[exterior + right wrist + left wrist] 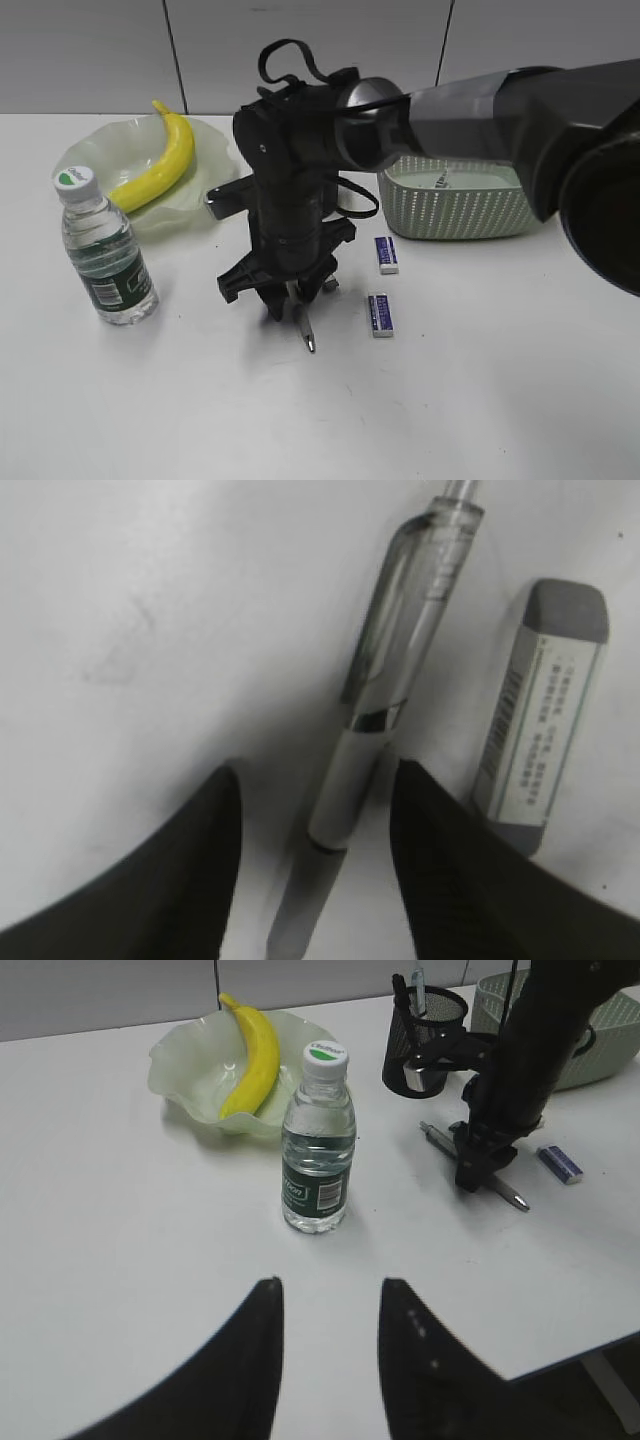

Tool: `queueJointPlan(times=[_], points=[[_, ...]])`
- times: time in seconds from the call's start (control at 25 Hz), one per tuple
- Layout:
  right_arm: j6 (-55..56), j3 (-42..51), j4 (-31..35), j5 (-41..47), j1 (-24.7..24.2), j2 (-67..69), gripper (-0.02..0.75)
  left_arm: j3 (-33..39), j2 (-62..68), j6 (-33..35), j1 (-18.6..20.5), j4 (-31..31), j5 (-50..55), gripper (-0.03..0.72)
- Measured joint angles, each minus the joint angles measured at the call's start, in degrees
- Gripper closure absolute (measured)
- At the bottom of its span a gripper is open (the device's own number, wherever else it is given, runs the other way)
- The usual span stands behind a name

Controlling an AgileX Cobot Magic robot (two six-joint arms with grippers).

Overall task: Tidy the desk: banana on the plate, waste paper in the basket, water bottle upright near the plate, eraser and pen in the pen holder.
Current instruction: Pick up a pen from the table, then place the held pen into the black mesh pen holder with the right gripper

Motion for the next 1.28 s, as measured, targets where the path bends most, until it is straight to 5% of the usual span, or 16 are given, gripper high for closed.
queueJointPlan(times=[0.12,0.24,0.76,1.04,1.28], points=[[0.2,-0.1,0.5,0.0,0.0,0.2,0.442,0.0,0.0,0.0,0.0,0.1,-0.1,0.442],[0.2,-0.4,0.5,0.3,0.0,0.2,0.631,0.0,0.0,0.0,0.0,0.1,-0.1,0.442],[0.3,-7.1,-4.0,2.9,0.0,-9.5,0.626,0.0,0.0,0.0,0.0,0.1,-0.1,0.442],[5.9,-4.3,-13.6,-15.6,-1.4,-18.3,0.626,0.0,0.0,0.0,0.0,0.1,-0.1,0.442],[11.7,6.5,-15.3,-38.8,-6.7,-18.3,0.626,0.0,0.0,0.0,0.0,0.1,-0.1,0.442]])
